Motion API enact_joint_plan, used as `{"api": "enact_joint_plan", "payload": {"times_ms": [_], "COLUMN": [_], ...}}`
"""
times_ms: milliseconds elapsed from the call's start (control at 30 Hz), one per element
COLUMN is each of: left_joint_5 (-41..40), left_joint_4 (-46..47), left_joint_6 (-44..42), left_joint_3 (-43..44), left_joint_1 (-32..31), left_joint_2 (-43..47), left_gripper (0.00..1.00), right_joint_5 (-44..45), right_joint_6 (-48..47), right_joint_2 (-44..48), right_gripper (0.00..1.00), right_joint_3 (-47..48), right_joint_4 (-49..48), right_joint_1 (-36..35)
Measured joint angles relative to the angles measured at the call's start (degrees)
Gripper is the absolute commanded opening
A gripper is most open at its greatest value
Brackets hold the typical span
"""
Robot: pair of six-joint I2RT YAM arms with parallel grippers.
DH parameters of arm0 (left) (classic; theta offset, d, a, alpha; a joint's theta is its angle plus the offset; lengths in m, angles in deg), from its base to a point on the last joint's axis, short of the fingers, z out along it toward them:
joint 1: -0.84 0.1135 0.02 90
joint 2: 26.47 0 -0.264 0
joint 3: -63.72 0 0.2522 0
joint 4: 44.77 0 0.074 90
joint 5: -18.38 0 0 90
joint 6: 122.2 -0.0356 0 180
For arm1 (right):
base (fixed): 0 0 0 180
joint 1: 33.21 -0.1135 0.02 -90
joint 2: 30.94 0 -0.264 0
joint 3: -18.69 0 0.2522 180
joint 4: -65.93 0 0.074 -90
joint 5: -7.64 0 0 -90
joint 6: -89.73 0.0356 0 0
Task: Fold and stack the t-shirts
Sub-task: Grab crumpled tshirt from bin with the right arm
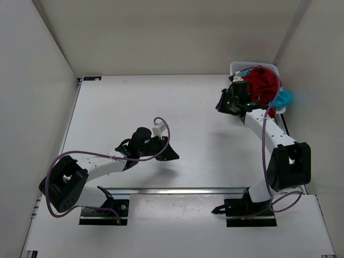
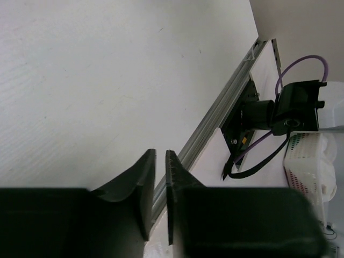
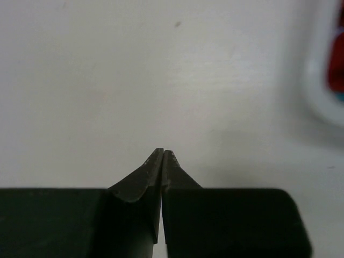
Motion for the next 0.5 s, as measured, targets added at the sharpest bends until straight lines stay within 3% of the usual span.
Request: {"api": "enact_joint_plan", "payload": {"times_ms": [100,167,267,500], "left_joint_5": [-0.85,-1.22,-1.49,-2.12], "left_joint_4": [0.17,0.22,1.11,2.1], "left_joint_6": [-0.2,-0.48,-0.48,-0.66], "left_joint_3": [-0.96,-1.4,-2.1,-2.64], "left_joint_1": [-1.38,-2.14,-2.69,-3.21], "left_joint_2": [-0.02,-0.17,-0.22,-0.9], "left_gripper": [0.31,0.35,0.37,0.38], "right_joint_5": [1.49,2.34,4.96,11.93], "right_joint_6": [-1.46,-2.47,-4.68,-9.9], "right_joint_2": [-3.96,-7.61,-13.86,-25.62], "right_gripper": [0.05,0.24,0.42,0.51], "right_joint_3": [6.14,10.4,16.68,28.35], "right_joint_4": [0.15,0.72,2.01,7.65], "right_joint_1": [7.76,11.89,16.57,19.43]}}
